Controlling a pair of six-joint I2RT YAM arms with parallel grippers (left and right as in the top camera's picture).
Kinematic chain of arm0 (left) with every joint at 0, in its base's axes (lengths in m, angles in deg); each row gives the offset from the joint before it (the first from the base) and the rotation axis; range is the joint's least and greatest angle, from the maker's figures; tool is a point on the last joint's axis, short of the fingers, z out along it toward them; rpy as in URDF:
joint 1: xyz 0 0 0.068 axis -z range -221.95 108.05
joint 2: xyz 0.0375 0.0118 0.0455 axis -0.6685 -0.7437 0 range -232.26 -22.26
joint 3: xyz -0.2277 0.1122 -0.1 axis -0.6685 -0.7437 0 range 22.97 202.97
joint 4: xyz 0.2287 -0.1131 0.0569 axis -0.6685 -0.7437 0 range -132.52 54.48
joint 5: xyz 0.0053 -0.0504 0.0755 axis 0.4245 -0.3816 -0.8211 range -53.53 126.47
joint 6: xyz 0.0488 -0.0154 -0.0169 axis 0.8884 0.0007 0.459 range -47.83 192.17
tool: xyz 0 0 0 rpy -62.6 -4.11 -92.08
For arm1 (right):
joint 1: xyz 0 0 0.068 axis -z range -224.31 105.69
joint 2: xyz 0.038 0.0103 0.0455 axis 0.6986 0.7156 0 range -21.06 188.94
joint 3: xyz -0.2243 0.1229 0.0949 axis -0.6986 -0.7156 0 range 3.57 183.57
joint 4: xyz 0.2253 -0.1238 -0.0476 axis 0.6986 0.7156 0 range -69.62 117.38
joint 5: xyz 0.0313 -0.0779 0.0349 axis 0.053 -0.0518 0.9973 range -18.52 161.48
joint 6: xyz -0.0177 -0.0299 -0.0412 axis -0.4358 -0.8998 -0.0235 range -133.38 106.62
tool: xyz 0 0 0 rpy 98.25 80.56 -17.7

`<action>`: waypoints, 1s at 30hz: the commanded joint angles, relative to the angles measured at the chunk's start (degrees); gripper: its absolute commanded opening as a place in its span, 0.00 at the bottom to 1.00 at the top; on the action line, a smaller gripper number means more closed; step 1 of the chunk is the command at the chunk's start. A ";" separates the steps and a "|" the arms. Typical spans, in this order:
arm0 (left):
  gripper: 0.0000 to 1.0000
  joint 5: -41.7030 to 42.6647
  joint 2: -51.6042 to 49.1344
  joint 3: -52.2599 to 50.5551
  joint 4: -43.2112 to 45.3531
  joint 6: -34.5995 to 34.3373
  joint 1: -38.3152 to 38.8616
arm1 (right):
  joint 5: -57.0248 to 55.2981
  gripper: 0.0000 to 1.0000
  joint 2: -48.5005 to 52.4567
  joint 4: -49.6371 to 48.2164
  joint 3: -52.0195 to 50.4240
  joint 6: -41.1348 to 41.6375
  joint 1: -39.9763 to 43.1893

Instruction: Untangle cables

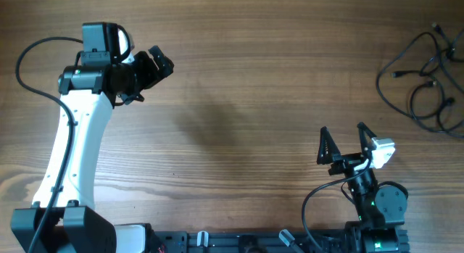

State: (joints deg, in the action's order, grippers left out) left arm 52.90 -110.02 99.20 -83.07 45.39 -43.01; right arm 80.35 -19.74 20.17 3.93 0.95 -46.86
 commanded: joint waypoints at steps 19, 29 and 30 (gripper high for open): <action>1.00 -15.34 10.29 -1.77 -0.81 1.36 1.22 | -1.01 1.00 0.35 -0.24 -0.02 0.83 -0.17; 1.00 -16.31 55.10 -43.06 31.34 8.87 1.60 | -1.01 1.00 0.35 -0.24 -0.02 0.81 -0.17; 1.00 -16.31 57.75 -46.05 33.48 9.16 1.60 | -1.01 1.00 0.35 -0.24 -0.02 0.83 -0.17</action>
State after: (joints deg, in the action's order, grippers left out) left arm 37.55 -61.50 63.66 -54.35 50.94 -41.57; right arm 80.15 -19.20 20.15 3.93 0.97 -46.86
